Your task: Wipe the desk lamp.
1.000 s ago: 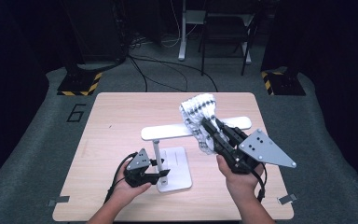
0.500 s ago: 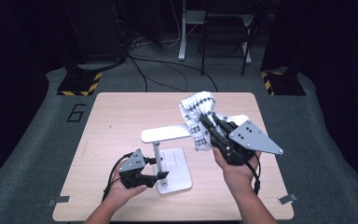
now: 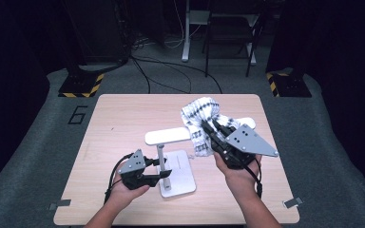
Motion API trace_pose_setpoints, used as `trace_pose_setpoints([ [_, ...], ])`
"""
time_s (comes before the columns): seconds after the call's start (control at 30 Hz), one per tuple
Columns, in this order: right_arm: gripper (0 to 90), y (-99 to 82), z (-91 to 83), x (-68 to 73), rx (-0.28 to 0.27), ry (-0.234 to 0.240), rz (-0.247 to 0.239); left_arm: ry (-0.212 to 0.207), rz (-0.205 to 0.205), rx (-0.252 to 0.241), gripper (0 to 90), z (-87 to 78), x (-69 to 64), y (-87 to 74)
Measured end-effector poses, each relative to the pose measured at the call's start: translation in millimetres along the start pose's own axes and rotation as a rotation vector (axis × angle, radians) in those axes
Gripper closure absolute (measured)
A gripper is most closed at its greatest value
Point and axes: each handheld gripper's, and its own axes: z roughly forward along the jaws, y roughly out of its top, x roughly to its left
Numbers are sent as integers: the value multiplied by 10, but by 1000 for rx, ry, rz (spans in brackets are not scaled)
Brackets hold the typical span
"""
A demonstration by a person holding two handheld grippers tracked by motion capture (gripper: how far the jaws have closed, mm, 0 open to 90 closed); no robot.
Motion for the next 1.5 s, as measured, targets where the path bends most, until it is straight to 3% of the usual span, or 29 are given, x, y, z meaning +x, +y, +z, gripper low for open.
trace_pose_setpoints([
  [0.17, 807, -27, -46, -79, -2, -25, 4, 7, 4, -4, 527, 1, 0, -6],
  [0.3, 807, -59, -112, -225, 5, -57, 20, 9, 6, -7, 527, 3, 1, -7],
  [0.5, 808, -103, -248, -492, 19, -136, 34, 8, 7, -8, 527, 3, 1, -11],
  [0.57, 809, -128, -322, -643, 30, -177, 53, 9, 7, -8, 528, 4, -1, -11],
  [0.67, 809, -144, -379, -759, 38, -202, 68, 9, 8, -7, 527, 2, -1, -12],
  [0.9, 810, -156, -405, -827, 53, -211, 87, 8, 8, -7, 527, 0, 3, -13],
  [1.03, 811, -139, -369, -732, 53, -193, 72, 9, 7, -8, 527, 2, 1, -14],
  [1.2, 812, -85, -241, -513, 68, -135, 48, 6, 4, -9, 527, 5, -3, -15],
  [1.3, 813, -20, -117, -315, 64, -56, 39, 10, 5, -8, 527, 2, -3, -16],
  [1.37, 812, -6, -83, -256, 65, -38, 39, 8, 5, -9, 527, 4, -2, -16],
  [1.5, 812, 69, 83, 57, 53, 58, 20, 11, 16, -5, 527, -2, 8, -15],
])
